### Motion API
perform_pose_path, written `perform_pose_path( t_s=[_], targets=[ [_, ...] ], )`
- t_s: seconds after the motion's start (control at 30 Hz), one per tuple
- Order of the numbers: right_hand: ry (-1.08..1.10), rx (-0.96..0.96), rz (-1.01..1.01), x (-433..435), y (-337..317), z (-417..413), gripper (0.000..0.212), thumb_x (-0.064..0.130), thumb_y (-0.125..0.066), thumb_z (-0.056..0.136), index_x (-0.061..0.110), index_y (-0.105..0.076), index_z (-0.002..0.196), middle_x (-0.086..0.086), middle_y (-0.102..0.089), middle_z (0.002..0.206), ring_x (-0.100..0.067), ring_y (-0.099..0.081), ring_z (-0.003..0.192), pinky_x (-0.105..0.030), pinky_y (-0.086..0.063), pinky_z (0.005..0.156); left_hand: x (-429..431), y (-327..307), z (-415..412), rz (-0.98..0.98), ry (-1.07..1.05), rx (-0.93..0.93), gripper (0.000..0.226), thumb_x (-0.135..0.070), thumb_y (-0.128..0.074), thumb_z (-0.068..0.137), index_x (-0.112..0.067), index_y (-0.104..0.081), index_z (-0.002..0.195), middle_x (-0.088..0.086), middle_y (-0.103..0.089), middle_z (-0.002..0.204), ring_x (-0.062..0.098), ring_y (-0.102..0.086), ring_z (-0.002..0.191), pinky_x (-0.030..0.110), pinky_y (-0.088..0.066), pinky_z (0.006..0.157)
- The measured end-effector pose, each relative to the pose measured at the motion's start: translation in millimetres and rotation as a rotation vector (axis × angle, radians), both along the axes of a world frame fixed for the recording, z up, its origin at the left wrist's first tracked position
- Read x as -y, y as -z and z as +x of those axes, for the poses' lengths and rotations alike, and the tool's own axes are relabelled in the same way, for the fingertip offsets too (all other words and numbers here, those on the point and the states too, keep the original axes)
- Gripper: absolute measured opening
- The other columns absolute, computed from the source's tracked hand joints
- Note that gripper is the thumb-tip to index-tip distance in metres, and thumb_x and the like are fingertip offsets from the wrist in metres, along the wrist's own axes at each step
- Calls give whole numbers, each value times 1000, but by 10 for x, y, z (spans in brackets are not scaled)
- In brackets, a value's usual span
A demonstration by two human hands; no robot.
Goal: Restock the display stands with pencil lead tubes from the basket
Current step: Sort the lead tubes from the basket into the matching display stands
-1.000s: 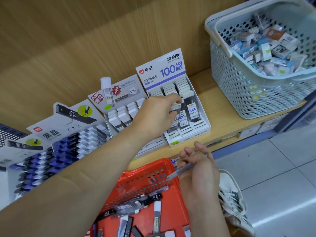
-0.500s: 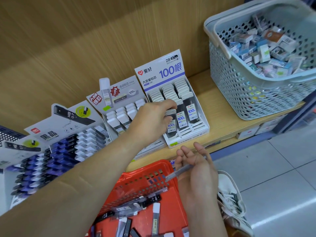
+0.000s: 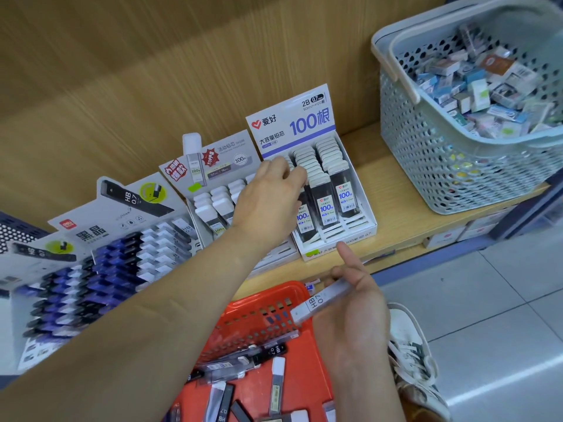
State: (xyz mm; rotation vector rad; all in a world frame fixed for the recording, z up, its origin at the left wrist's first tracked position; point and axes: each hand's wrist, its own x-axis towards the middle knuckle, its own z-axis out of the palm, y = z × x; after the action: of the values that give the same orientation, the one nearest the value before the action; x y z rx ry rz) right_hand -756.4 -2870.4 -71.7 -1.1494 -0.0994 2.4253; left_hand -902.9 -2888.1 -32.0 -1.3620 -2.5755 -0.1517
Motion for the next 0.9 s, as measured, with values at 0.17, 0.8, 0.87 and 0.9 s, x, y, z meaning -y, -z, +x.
perform_pose_path(
  t_s=[0.17, 0.8, 0.87, 0.9],
  targets=[
    [18, -17, 18, 7, -44, -34, 43, -1, -38, 91, 12, -69, 117, 1, -45, 59, -11, -36, 52, -28, -33, 63, 218, -79, 194, 225, -276, 379, 14, -21, -67, 81, -25, -59, 92, -3, -54, 90, 17, -54, 84, 34, -49, 73],
    [-469, 52, 767, 559, 13, -166, 9, 4, -71, 86, 14, -72, 86, 0, -71, 68, -12, -67, 65, -22, -56, 59, 1511, -376, 532, 740, -537, 915, 20, -3, -69, 83, -17, -70, 97, 14, -69, 88, 17, -68, 71, 22, -55, 58],
    [-506, 102, 886, 601, 84, -204, 14, 6, -71, 87, 20, -73, 84, 0, -73, 74, -16, -70, 74, -30, -58, 69, 1576, -428, 436, 685, -525, 863, 21, -4, -67, 86, -20, -70, 99, 11, -68, 92, 19, -69, 78, 30, -59, 62],
    [-521, 133, 942, 619, 125, -224, 17, 6, -71, 88, 22, -73, 84, 1, -74, 77, -18, -71, 79, -35, -58, 75, 1606, -455, 386, 685, -519, 847, 22, -4, -66, 86, -22, -71, 98, 8, -69, 91, 19, -69, 79, 32, -59, 65]
  ],
)
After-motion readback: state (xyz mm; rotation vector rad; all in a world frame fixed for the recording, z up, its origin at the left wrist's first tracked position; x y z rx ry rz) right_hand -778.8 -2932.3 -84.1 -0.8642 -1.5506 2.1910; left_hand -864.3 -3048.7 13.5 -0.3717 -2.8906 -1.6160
